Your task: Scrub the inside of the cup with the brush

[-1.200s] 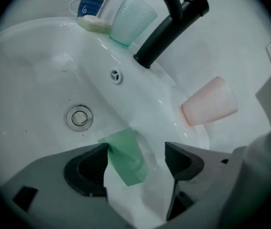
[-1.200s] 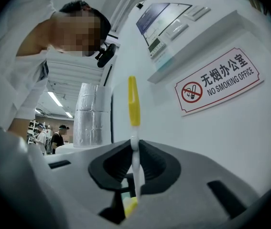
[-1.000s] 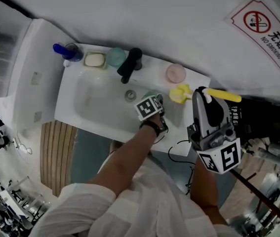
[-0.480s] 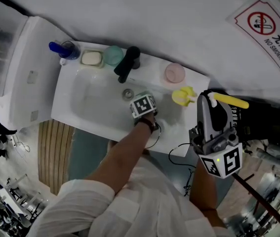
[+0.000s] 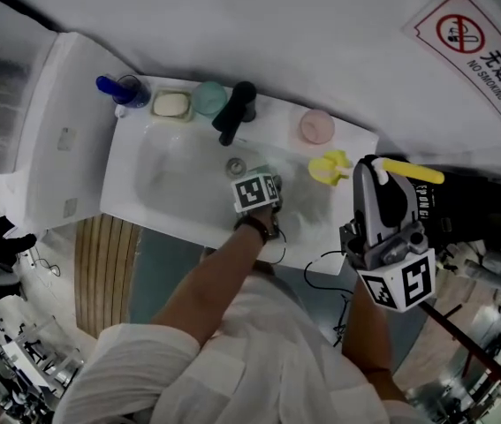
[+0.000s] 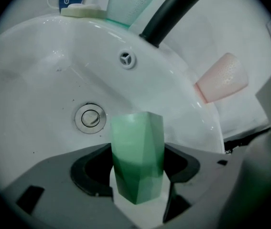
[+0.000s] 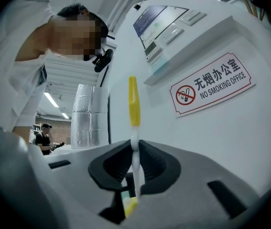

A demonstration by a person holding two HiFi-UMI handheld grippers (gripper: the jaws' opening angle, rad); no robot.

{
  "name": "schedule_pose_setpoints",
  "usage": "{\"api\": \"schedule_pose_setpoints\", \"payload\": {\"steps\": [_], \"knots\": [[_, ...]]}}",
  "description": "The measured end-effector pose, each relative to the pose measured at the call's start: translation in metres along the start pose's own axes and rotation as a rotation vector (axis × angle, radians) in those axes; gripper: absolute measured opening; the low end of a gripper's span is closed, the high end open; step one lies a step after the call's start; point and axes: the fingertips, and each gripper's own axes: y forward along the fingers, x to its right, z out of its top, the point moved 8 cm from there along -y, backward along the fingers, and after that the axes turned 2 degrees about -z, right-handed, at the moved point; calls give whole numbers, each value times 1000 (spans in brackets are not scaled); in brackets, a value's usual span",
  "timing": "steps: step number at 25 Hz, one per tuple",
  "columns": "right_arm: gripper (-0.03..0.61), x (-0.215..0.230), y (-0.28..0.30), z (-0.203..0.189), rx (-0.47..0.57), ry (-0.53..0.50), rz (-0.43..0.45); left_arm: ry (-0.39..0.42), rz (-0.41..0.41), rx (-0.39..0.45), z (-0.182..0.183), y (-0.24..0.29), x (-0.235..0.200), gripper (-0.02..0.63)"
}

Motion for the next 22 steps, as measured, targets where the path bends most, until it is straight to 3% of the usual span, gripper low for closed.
{"api": "schedule_pose_setpoints", "payload": {"steps": [4, 7, 12, 19, 22], "knots": [[37, -6, 1, 6, 17, -1, -3, 100, -74, 39, 9, -20, 13, 296], [37, -12, 1, 16, 32, -5, -2, 238, -145, 100, 21, -43, 29, 296], [37, -24, 5, 38, 68, 9, 10, 538, -281, 269, 44, -102, 66, 296], [38, -51, 15, 84, 78, 27, 66, 1066, -551, 598, 46, -187, 114, 296], [38, -68, 15, 101, 70, 44, 102, 1216, -650, 710, 48, -228, 127, 296]]}}
